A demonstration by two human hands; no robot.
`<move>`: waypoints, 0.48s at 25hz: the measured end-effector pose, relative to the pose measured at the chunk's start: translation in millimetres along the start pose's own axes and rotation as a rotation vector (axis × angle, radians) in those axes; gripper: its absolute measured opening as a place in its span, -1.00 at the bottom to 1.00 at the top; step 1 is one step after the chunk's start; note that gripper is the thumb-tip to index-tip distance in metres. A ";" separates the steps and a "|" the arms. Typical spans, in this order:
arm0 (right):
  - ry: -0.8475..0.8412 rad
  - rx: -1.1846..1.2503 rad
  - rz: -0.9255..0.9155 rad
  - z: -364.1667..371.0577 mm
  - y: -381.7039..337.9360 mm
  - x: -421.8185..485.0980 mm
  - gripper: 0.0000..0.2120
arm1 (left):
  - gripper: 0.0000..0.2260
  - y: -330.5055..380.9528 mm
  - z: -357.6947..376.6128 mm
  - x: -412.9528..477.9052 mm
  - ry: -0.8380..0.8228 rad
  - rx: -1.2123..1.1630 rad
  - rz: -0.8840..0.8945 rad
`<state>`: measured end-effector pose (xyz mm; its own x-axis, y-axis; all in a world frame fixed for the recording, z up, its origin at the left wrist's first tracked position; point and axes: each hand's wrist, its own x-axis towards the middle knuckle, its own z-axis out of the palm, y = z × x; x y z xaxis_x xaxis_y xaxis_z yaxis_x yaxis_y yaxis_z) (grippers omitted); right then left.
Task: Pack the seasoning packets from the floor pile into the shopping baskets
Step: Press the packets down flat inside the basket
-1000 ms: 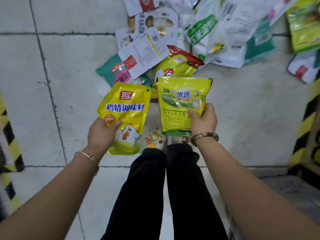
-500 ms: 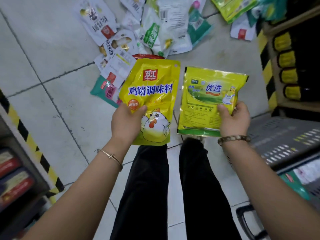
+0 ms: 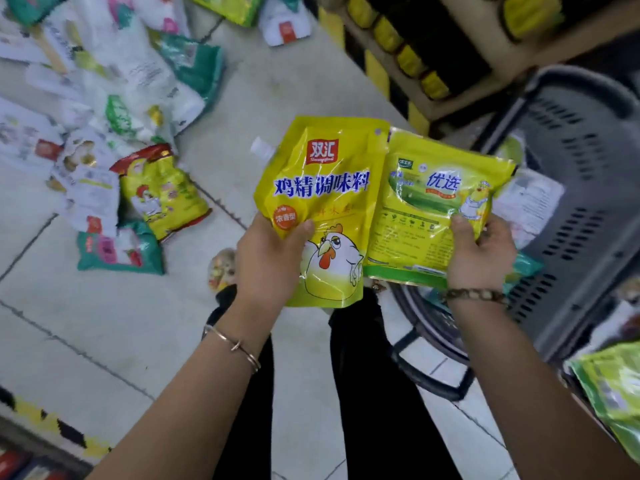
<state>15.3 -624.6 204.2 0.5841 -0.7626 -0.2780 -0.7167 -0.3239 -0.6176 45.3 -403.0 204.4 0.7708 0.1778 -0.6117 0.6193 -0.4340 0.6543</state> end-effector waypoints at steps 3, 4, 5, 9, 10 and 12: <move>0.108 0.035 0.099 -59.6 40.1 34.5 -0.86 | -0.75 33.9 64.3 -18.5 -0.065 0.049 0.008; 0.150 0.026 0.132 -78.8 53.6 45.1 -0.83 | -0.77 44.2 85.2 -24.1 -0.077 0.073 0.023; 0.184 0.007 0.162 -96.3 66.1 54.4 -0.81 | -0.79 53.8 103.8 -30.1 -0.085 0.101 0.042; 0.247 -0.018 0.214 -149.4 112.6 101.1 -0.79 | -0.75 85.8 176.9 -48.6 -0.139 0.196 0.084; 0.262 -0.030 0.221 -154.4 125.7 113.5 -0.77 | -0.75 89.7 191.5 -49.9 -0.143 0.225 0.095; 0.292 -0.048 0.227 -154.9 146.2 138.4 -0.74 | -0.75 93.6 216.2 -48.5 -0.137 0.272 0.115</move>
<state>-67.6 -864.3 189.4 0.2802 -0.9433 -0.1782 -0.8364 -0.1487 -0.5276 33.6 -643.2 199.2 0.7946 0.0019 -0.6071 0.4529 -0.6677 0.5907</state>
